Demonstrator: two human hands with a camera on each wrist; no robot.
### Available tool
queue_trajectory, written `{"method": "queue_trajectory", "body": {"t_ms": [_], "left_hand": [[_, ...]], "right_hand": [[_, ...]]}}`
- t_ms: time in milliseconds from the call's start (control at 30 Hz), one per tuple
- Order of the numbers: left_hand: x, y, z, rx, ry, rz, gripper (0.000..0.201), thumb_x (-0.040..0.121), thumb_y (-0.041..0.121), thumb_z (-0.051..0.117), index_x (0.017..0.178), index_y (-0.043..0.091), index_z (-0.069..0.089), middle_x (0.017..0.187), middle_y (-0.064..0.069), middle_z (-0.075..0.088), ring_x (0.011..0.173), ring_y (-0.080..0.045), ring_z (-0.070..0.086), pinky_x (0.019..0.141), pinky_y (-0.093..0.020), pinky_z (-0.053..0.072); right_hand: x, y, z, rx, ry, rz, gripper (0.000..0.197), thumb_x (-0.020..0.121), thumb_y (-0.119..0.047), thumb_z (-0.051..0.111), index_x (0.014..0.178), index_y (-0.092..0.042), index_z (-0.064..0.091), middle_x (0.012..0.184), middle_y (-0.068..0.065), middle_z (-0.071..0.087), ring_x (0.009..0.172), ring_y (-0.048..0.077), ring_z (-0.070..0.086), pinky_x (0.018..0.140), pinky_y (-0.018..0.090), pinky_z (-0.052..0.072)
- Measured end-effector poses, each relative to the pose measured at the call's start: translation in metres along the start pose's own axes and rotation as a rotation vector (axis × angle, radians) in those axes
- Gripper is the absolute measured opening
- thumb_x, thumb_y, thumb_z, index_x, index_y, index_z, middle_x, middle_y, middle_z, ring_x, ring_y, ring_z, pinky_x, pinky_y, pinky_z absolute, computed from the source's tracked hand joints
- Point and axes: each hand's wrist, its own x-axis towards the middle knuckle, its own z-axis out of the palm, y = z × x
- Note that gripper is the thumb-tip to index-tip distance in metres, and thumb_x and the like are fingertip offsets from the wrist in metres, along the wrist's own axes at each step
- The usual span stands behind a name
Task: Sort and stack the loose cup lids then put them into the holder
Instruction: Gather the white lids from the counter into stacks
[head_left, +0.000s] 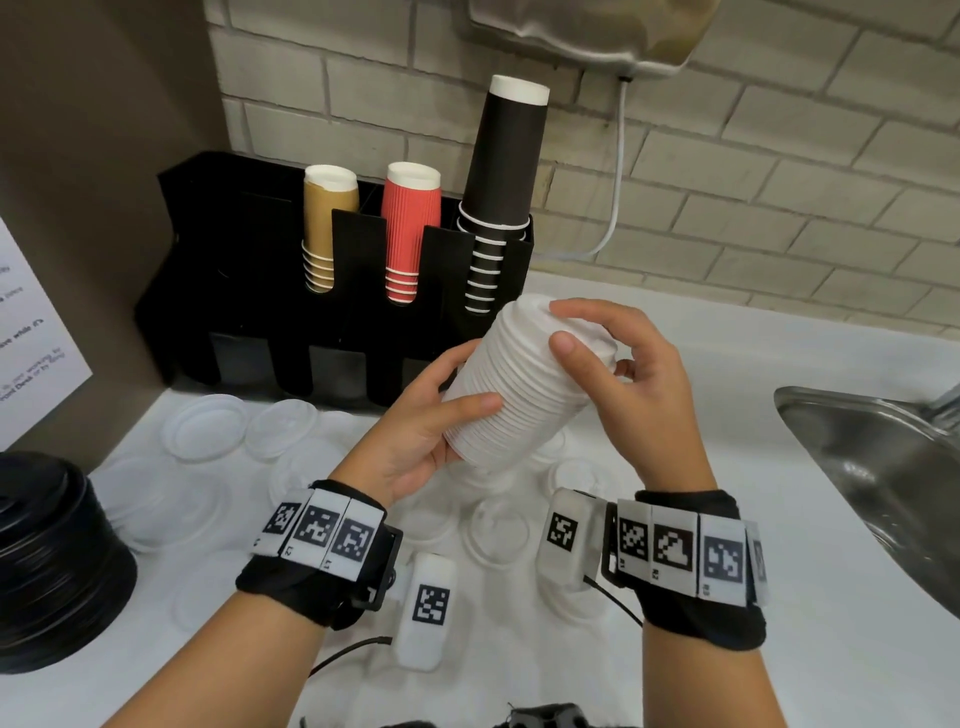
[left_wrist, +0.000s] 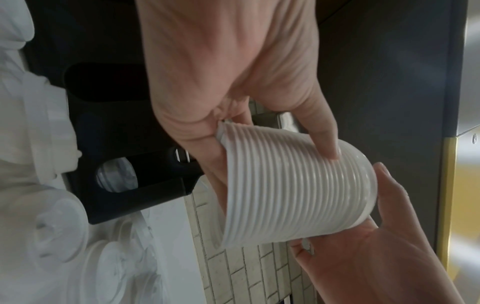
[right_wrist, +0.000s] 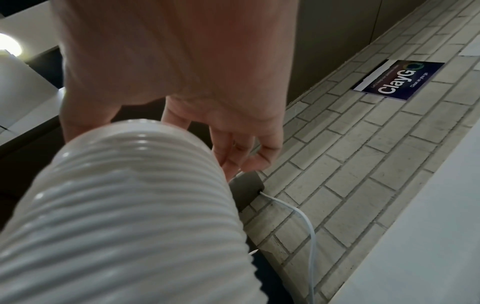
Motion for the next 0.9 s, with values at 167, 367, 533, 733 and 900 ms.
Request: {"method": "queue_trajectory", "body": {"t_ms": [167,367,533,733,900], "left_hand": [[0.000,-0.002,0.004,-0.044,0.001,0.004,0.092,0.040,0.043,0.096,0.125,0.036,0.060,0.127,-0.003,0.064,0.113,-0.022,0.066,0.075,-0.032,0.058],[0.001,-0.006,0.003,-0.110,-0.016,-0.015,0.078,0.049,0.037,0.094,0.121,0.038,0.064,0.124,-0.001,0.067,0.112,-0.021,0.067,0.077,-0.032,0.058],[0.002,0.000,-0.003,-0.124,0.025,0.019,0.095,0.043,0.041,0.097,0.129,0.031,0.058,0.119,0.001,0.070,0.110,-0.020,0.067,0.076,-0.034,0.059],[0.006,0.020,-0.019,-0.083,0.102,0.117,0.088,0.048,0.042,0.094,0.127,0.031,0.058,0.121,0.003,0.069,0.115,-0.020,0.065,0.078,-0.034,0.059],[0.007,0.035,-0.025,-0.073,0.127,0.165,0.096,0.045,0.045,0.096,0.129,0.025,0.055,0.122,0.001,0.069,0.113,-0.020,0.066,0.074,-0.032,0.059]], "right_hand": [[-0.001,0.003,-0.001,-0.003,-0.002,-0.023,0.035,0.072,-0.053,0.066,0.103,-0.038,0.066,0.117,-0.013,0.059,0.111,-0.001,0.053,0.084,0.022,0.043],[-0.001,0.006,0.001,0.019,-0.022,-0.047,0.035,0.072,-0.049,0.071,0.105,-0.039,0.063,0.119,-0.013,0.057,0.112,-0.003,0.052,0.083,0.014,0.042],[0.018,0.016,-0.015,0.141,-0.038,-0.031,0.038,0.077,-0.054,0.060,0.113,-0.040,0.059,0.122,-0.012,0.059,0.110,0.007,0.056,0.086,0.023,0.049],[0.088,0.085,-0.033,-0.018,0.010,0.433,0.008,0.093,-0.027,0.054,0.097,-0.029,0.060,0.102,-0.003,0.059,0.094,0.015,0.053,0.071,0.028,0.043],[0.109,0.150,0.002,-0.757,-0.573,0.672,0.058,0.086,-0.044,0.064,0.130,-0.009,0.048,0.127,0.011,0.053,0.115,0.028,0.053,0.092,0.033,0.047]]}}
